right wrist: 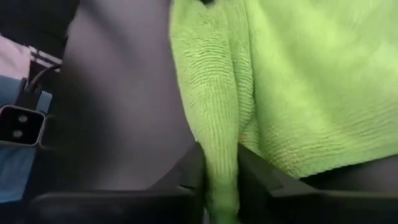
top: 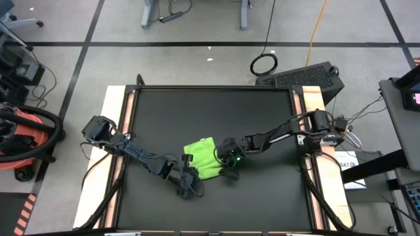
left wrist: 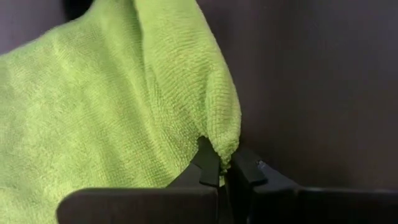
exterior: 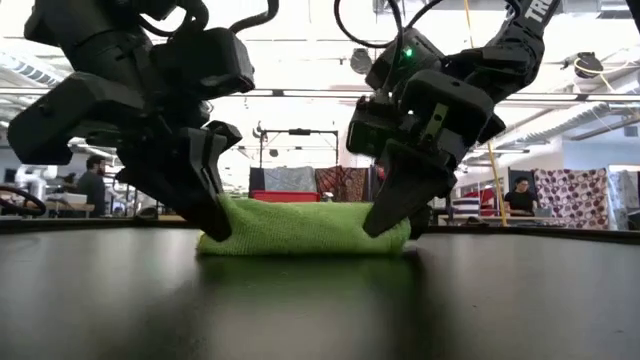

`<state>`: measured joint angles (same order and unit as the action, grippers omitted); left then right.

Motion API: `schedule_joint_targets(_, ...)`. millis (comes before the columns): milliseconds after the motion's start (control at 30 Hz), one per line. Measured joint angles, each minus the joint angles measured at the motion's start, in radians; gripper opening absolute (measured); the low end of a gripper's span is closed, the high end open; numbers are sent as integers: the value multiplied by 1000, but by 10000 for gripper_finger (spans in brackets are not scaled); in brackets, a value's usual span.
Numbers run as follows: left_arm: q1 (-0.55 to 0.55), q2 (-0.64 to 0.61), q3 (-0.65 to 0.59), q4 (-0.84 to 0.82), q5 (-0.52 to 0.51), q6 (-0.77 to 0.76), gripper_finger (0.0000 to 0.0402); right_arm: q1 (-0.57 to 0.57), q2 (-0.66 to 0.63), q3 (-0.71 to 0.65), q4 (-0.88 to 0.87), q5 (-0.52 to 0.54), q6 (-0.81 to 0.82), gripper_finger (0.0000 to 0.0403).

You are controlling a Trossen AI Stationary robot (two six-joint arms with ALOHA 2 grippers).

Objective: Roll towel
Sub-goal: Roll the green microfiber cloth

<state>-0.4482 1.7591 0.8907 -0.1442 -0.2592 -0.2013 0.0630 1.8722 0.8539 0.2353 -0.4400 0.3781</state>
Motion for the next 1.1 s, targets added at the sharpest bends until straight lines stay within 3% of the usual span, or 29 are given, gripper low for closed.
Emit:
schedule_joint_targets(100,-1,-1,1,-24,24,27,4,1,-62,0,-31,40,-52,99)
schedule_joint_targets(267,0,-1,1,-27,35,27,4,-18,-158,0,-131,196,-133,191)
schedule_joint_targets(400,0,-1,0,-23,44,26,4,-30,-187,0,-118,233,-177,224)
schedule_joint_targets(767,-1,-1,-1,-22,49,25,3,-91,-99,21,-19,229,-214,162)
schedule_joint_targets(1100,-1,-1,-1,-24,67,26,3,-116,41,190,-45,224,-280,130)
